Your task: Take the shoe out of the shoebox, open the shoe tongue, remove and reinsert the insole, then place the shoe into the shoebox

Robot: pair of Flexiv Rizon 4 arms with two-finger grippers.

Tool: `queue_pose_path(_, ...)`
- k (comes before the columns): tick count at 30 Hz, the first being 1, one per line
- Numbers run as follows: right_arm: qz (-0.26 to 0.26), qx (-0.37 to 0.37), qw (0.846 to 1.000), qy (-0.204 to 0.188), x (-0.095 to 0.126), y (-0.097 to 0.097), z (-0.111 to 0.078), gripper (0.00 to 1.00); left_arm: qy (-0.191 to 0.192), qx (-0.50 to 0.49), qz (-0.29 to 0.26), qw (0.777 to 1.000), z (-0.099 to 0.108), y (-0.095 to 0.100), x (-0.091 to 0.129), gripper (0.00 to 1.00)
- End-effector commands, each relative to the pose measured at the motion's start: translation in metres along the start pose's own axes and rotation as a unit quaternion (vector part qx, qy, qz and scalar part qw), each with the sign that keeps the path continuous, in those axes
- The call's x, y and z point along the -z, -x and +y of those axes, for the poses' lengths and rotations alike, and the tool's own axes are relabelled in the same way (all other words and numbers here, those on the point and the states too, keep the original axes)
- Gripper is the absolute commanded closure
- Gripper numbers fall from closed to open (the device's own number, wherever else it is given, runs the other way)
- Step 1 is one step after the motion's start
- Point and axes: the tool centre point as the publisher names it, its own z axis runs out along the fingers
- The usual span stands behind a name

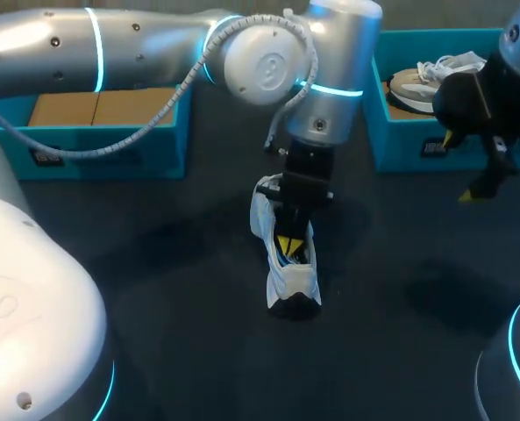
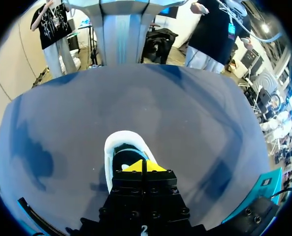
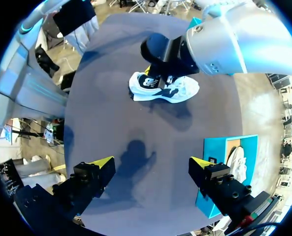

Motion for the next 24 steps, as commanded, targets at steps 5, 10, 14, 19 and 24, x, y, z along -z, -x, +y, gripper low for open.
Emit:
queue_pose_path(5,0.001,-0.001,1.0,-0.002,-0.001,0.002,0.002,0.0,-0.002,0.009,-0.004,1.0,-0.001,-0.003,-0.007,1.0)
queue_pose_path(10,0.001,-0.001,1.0,-0.002,-0.001,0.002,0.002,0.0,0.004,0.018,0.002,1.0,0.0,-0.001,-0.015,1.0)
queue_pose_path(14,0.001,-0.001,1.0,-0.002,-0.001,0.002,0.002,0.0,0.008,0.022,0.005,1.0,0.002,0.002,-0.021,1.0)
queue_pose_path(19,0.001,-0.001,1.0,-0.002,-0.001,0.002,0.002,0.0,0.004,0.027,0.007,1.0,-0.001,0.006,-0.034,1.0)
queue_pose_path(24,0.001,-0.001,1.0,-0.002,-0.001,0.002,0.002,0.0,0.009,0.041,0.007,0.999,0.001,0.007,-0.048,1.0)
